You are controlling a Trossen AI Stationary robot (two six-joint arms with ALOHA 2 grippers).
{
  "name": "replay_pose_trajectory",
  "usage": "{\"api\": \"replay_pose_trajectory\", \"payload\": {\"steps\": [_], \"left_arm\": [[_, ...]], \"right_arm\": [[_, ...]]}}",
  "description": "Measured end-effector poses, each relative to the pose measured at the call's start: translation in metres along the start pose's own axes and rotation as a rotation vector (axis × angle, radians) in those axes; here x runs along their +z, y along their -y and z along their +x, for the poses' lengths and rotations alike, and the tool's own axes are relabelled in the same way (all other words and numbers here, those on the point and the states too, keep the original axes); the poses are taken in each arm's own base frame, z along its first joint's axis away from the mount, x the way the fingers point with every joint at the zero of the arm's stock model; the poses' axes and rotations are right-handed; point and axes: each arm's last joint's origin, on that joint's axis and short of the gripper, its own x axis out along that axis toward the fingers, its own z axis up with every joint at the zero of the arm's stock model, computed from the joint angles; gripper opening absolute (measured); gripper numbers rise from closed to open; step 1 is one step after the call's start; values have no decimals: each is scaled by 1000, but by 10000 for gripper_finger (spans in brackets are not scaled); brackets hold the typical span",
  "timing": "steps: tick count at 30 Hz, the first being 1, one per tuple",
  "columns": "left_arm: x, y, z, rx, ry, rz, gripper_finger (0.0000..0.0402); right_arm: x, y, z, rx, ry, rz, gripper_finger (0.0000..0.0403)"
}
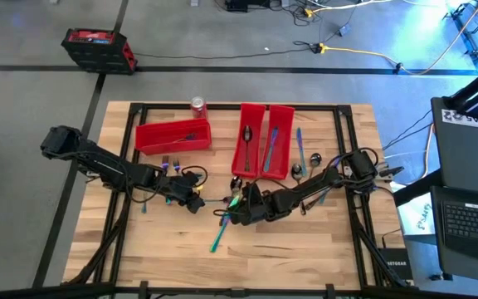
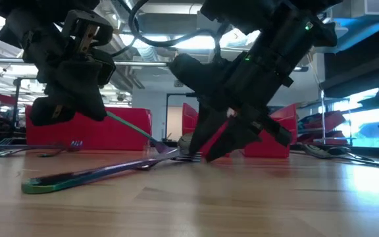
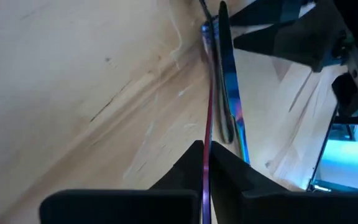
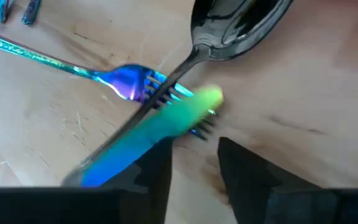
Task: Sort silverware
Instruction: Put the blue fork into the left red bin
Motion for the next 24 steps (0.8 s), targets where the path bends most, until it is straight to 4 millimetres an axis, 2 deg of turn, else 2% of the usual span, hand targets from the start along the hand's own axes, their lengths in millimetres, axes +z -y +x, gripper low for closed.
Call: {"api": "replay_pose_trajectory", "payload": {"steps": [7,11,15,24], "left_arm": [[0,0,-1,-1,2,7,1],[2,-4,-3,48,23,14,1],[4,-9,-6,107,40,34,1],[7,-14,-7,164,73,56,1]], "right_arm": [[20,2,-36,-63,100,-22,219],[28,2,-50,-68,138,-21,254],[28,2,-51,-64,147,-18,268],[29,1,-51,-65,153,-27,270]]}}
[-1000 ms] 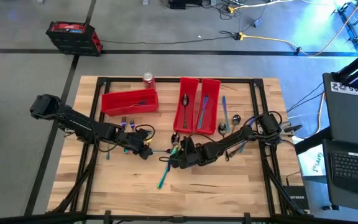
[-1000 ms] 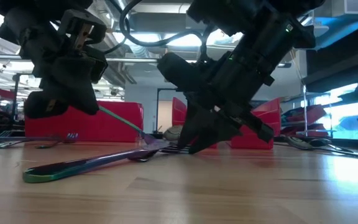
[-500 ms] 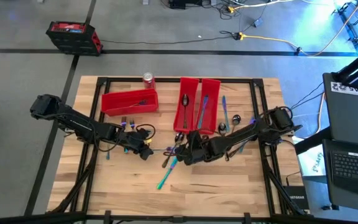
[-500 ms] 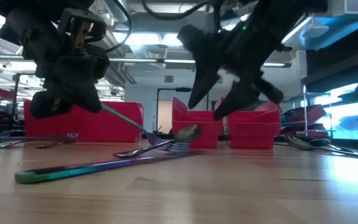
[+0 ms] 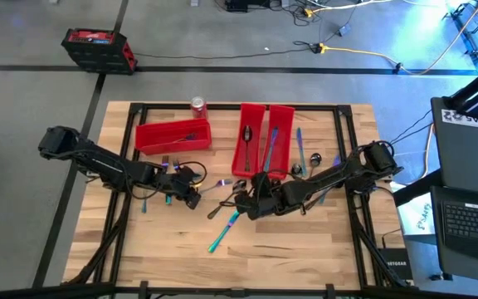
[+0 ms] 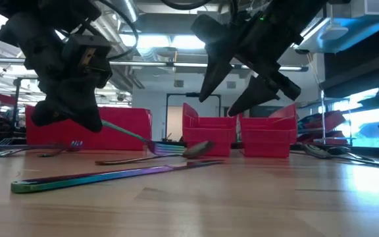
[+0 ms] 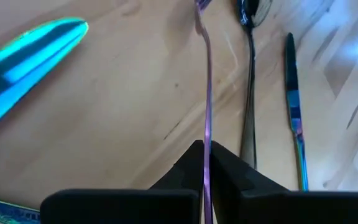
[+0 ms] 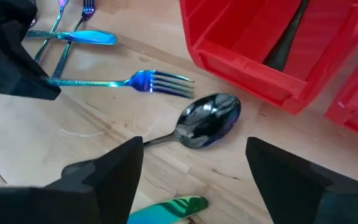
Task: Sort silverware
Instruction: Put the blue fork into the left red bin
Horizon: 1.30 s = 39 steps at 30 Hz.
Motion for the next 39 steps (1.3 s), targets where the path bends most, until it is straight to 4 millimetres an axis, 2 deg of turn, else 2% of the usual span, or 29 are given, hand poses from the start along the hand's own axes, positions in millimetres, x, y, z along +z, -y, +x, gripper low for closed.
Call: {"api": "replay_pose_trajectory", "payload": {"steps": [6,13,23,30,34,39], "left_arm": [[3,1,-7,0,48,2,1],[8,2,-30,-50,86,-16,0],[9,-23,-75,67,177,-112,0],[18,-30,-103,-65,246,-181,0],[23,-37,-114,-88,287,-219,0],[35,-44,-122,-28,329,-251,0]], "right_arm": [[0,0,0,-1,7,-5,270],[0,0,0,2,-2,-8,270],[0,-1,0,4,4,-36,270],[1,-1,0,5,5,-44,270],[1,-1,0,4,10,-44,270],[1,-1,0,6,21,-89,270]]}}
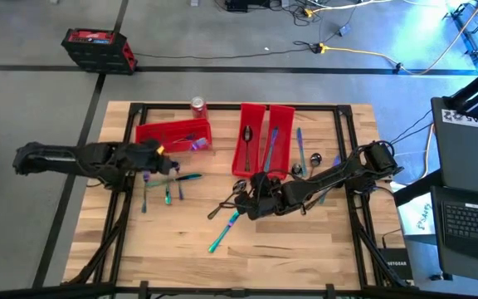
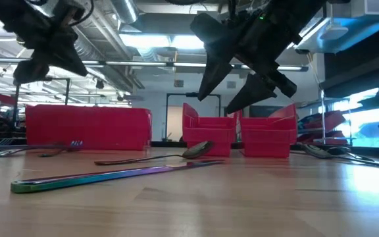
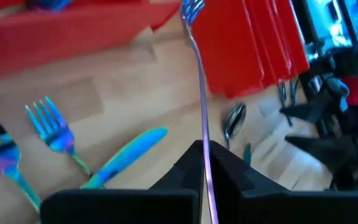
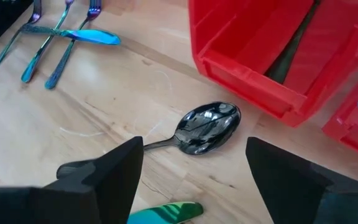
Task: Sort silverware
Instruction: Put the blue fork into the left red bin
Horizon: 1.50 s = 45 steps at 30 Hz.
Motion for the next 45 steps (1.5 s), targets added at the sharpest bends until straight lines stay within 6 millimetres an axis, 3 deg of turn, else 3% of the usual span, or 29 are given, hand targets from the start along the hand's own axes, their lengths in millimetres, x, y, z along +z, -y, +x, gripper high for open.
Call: {"api": "replay_pose_trajectory", "payload": {"steps": [6,16,21,36,45], "left_arm": [[30,10,-5,61,27,5,0],[75,-1,7,95,-94,-22,0],[96,-15,8,98,-127,-91,0],[117,-54,34,133,-338,-156,0],[124,-71,27,141,-320,-192,0]], "right_arm": [[4,0,3,26,-45,-68,270],[12,3,11,57,-129,-180,270],[10,3,10,66,-145,-208,270],[10,4,10,54,-145,-223,270],[10,6,10,40,-145,-238,270]]}}
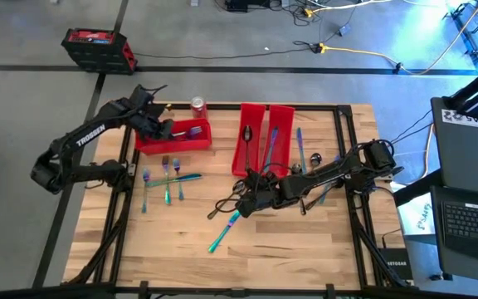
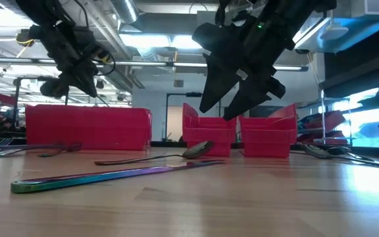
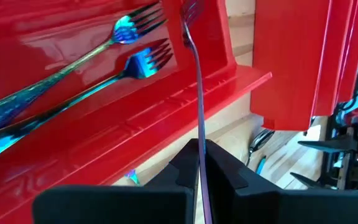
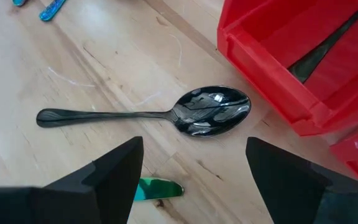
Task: Sort silverware
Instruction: Put the blue fork into the left red bin
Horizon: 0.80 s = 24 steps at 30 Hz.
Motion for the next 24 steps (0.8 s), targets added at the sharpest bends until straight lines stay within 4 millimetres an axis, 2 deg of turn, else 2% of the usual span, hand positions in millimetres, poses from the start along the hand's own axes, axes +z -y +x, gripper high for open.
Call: {"api": "replay_pose_trajectory", "payload": {"steps": [6,18,24], "left_arm": [[0,-14,-1,46,-54,-25,0],[13,-24,16,-6,-141,-50,0],[20,-30,17,-15,-119,-57,0]], "right_arm": [[0,0,0,-5,6,-13,270],[0,0,0,-10,13,-15,270],[0,0,0,-11,14,-15,270]]}}
